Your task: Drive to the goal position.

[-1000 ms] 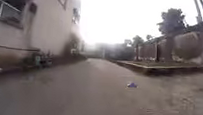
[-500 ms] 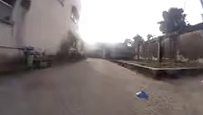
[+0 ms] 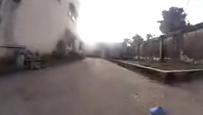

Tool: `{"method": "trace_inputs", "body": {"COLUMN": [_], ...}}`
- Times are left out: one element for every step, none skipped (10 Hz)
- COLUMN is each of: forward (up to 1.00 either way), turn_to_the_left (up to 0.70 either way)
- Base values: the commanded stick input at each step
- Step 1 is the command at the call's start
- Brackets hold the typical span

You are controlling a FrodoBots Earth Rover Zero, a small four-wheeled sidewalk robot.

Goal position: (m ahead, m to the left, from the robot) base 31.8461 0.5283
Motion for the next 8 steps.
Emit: {"method": "trace_inputs", "body": {"forward": [1.0, 1.0, 1.0, 1.0, 1.0, 1.0, 1.0, 1.0], "turn_to_the_left": [0.0, 0.0, 0.0, 0.0, 0.0, 0.0, 0.0, 0.0]}}
